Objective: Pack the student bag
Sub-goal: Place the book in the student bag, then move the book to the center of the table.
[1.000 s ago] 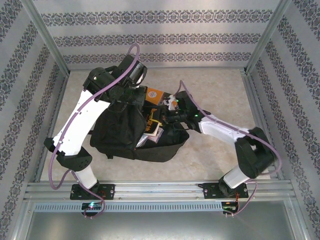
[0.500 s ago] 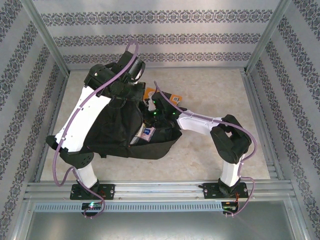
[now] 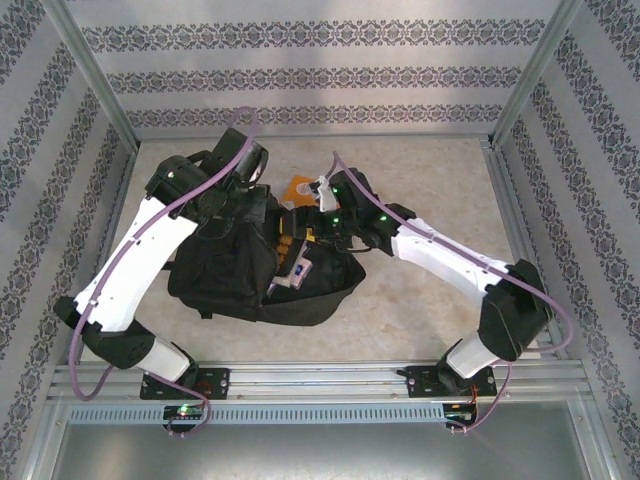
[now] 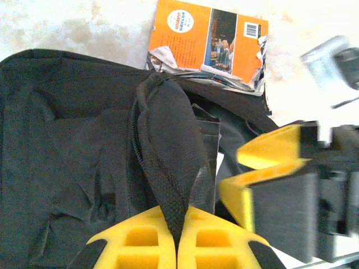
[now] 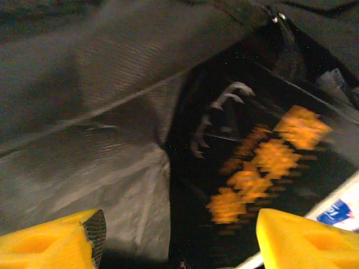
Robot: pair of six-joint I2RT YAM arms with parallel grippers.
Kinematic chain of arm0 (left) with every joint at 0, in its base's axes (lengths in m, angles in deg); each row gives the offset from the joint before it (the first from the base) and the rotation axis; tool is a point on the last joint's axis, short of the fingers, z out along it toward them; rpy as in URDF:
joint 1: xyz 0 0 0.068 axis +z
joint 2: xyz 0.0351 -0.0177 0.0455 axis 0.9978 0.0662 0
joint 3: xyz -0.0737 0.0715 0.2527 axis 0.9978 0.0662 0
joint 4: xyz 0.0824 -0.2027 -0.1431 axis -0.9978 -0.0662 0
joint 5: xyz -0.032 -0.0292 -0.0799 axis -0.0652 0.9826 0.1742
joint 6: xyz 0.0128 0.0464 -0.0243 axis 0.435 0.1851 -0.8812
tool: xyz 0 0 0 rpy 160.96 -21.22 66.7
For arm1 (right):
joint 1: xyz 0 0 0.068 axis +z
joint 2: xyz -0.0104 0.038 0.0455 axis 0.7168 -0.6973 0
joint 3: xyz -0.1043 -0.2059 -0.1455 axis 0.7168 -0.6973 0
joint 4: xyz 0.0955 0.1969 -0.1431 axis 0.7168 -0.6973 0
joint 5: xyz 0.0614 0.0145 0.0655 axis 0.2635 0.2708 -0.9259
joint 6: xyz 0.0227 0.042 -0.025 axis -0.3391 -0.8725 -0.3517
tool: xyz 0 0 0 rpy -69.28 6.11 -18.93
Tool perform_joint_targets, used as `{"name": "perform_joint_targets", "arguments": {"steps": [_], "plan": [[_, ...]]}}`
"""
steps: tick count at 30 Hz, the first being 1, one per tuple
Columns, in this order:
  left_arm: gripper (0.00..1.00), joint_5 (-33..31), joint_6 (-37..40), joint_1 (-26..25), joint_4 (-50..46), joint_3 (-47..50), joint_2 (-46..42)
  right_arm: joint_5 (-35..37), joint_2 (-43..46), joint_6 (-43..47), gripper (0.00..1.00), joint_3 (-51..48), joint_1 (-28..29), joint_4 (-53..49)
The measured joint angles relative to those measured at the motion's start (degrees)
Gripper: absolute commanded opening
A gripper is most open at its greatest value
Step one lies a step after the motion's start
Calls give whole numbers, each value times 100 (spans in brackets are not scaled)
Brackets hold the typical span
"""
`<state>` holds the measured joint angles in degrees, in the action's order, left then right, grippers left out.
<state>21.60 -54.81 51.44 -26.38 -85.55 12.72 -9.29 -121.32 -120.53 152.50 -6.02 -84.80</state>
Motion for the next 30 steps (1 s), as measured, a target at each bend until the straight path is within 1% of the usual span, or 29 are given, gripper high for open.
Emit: {"name": "perform_joint_targets", "arguments": {"steps": [3, 5, 7, 10, 14, 17, 22, 27, 30], "plan": [[0, 39, -57, 0, 81, 310, -151, 4, 205, 105, 67, -61, -166, -164], [0, 52, -94, 0, 144, 501, -205, 13, 286, 149, 65, -149, -382, -295], [0, 87, -120, 0, 210, 697, -264, 101, 310, 208, 61, -201, -581, -470], [0, 127, -175, 0, 232, 981, -367, 374, 313, 317, 57, -203, -914, -828], [0, 31, -278, 35, 221, 1355, -643, 863, 306, 483, 56, -203, -1309, -1309], [0, -2, -393, 306, 210, 1606, -946, 1034, 179, 466, 58, -146, -1620, -1534], [0, 37, -507, 857, 197, 1805, -1298, 1036, -450, 238, 63, -44, -2026, -1563], [0, 37, -507, 1093, 140, 1805, -1325, 1163, -1073, 188, 67, 160, -2050, -1727], [0, 42, -505, 1187, 146, 1825, -1325, 1182, -1370, 149, 67, 369, -2041, -1707]]}}
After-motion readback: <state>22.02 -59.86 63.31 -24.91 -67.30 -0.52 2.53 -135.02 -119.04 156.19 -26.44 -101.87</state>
